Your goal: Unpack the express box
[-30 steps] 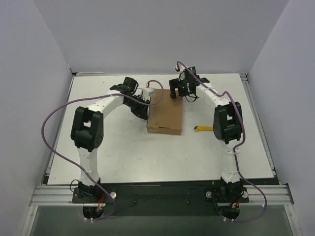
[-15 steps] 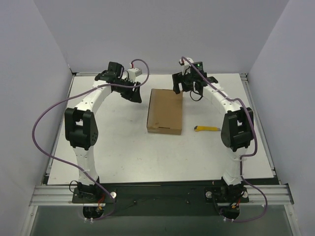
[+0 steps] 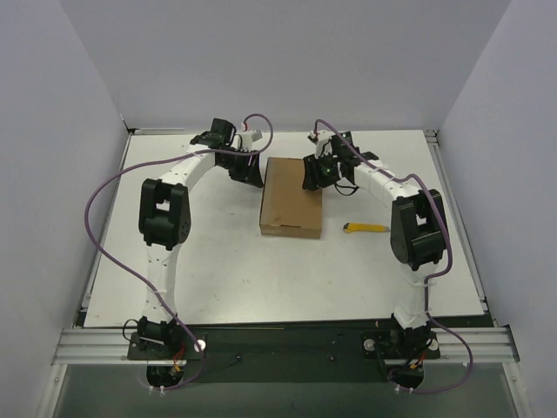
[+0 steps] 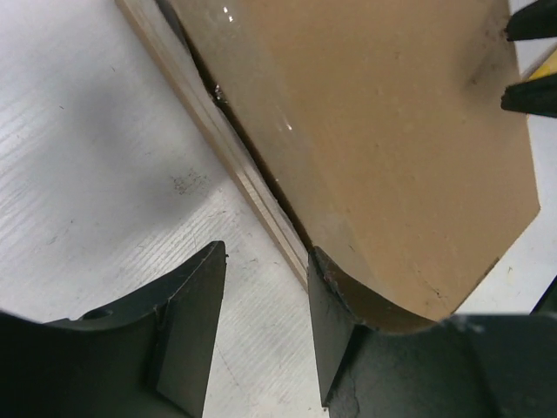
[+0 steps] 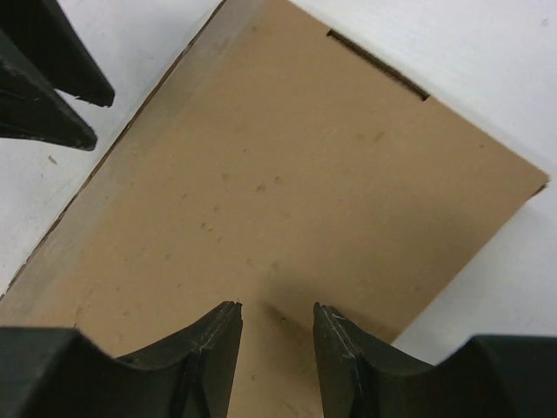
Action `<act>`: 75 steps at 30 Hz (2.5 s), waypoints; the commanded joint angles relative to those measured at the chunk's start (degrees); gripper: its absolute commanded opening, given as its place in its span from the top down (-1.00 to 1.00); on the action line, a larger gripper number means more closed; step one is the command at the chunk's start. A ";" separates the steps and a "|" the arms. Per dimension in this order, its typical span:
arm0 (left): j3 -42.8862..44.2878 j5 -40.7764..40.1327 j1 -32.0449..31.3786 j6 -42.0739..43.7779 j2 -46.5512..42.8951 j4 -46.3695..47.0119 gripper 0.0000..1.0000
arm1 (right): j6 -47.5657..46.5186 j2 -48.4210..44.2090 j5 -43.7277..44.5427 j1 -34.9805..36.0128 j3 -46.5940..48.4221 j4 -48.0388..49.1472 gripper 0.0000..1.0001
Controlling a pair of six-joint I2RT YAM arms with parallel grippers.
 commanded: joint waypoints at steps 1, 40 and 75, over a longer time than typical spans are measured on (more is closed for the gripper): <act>3.14 1.14 0.17 -1.23 1.12 2.21 -0.04 | 0.41 -1.23 -3.28 1.23 -1.83 0.44 0.22; 2.09 6.86 1.40 -2.81 5.25 4.05 0.06 | -1.61 -1.31 0.68 1.58 -4.29 -1.06 0.22; -1.78 18.82 2.37 -10.81 4.64 10.65 -0.08 | -3.28 -0.96 2.26 1.93 -5.26 -1.15 0.23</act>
